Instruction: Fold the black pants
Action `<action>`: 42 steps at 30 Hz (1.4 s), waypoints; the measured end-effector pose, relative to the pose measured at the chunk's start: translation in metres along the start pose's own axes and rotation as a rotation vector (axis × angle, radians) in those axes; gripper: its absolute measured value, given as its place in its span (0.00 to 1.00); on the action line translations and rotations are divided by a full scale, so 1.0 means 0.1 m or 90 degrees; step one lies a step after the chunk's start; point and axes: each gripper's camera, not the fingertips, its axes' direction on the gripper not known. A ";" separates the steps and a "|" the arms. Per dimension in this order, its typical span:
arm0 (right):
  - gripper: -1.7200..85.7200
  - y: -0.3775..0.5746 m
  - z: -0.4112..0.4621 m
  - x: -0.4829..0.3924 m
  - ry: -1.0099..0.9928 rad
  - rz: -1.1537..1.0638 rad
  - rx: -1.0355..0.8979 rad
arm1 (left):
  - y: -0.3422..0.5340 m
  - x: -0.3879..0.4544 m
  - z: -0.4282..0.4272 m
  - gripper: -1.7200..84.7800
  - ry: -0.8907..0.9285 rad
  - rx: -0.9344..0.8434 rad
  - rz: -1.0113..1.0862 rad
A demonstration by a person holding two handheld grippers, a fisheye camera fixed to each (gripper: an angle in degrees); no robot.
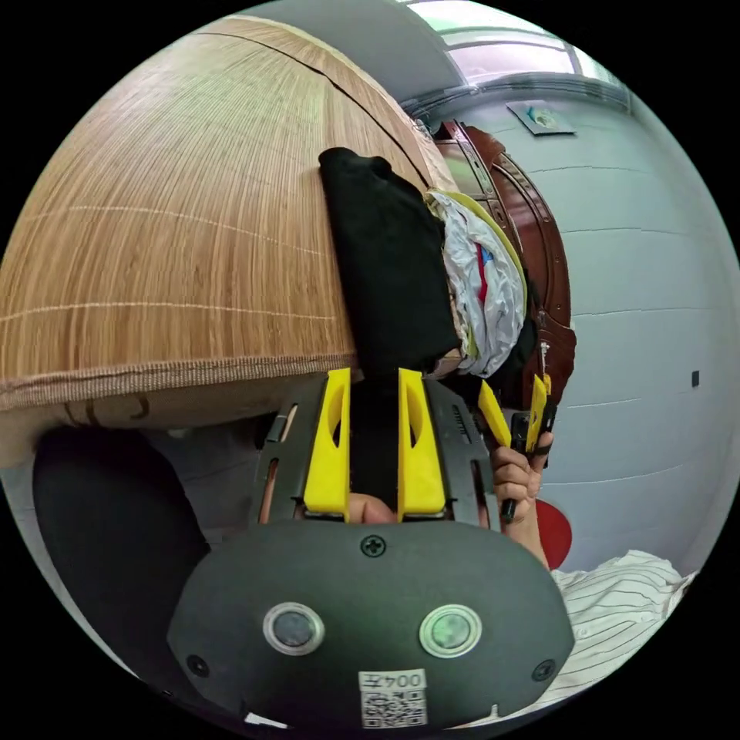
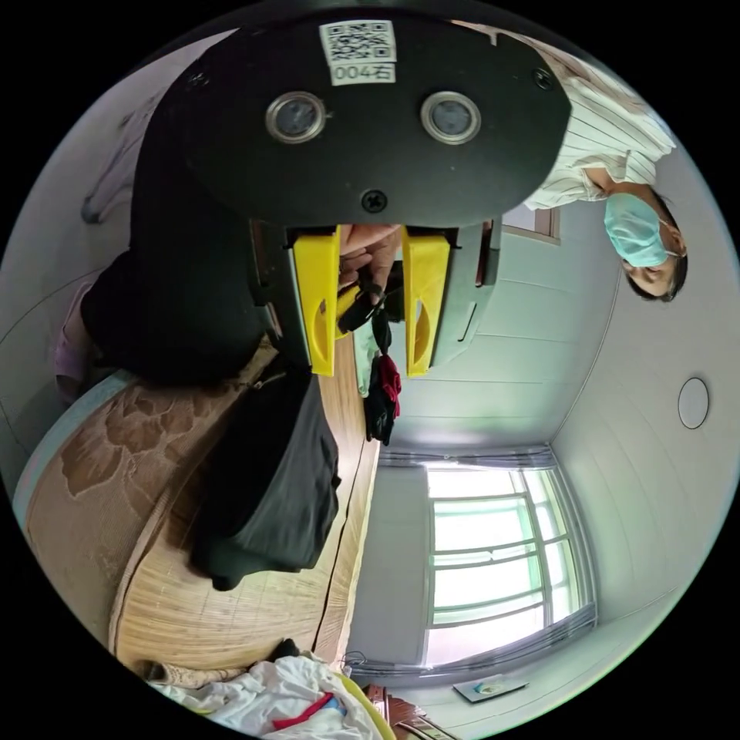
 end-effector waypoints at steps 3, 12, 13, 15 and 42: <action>0.17 0.00 -0.09 -0.14 0.003 -0.014 -0.003 | -0.11 -0.06 0.05 0.16 0.004 -0.019 -0.023; 0.17 -0.25 -0.64 -0.30 0.033 -0.021 0.020 | -0.44 -0.19 -0.09 0.17 0.093 -0.016 -0.096; 0.18 -0.28 -0.71 -0.29 0.038 -0.014 0.031 | -0.46 -0.18 -0.10 0.17 0.092 -0.020 -0.101; 0.20 -0.33 -0.84 -0.27 0.042 0.000 0.061 | -0.54 -0.14 -0.14 0.14 0.078 -0.045 -0.110; 0.16 -1.95 -0.34 0.58 -0.023 0.296 0.053 | -0.93 0.47 -0.81 0.11 0.099 -0.048 -0.068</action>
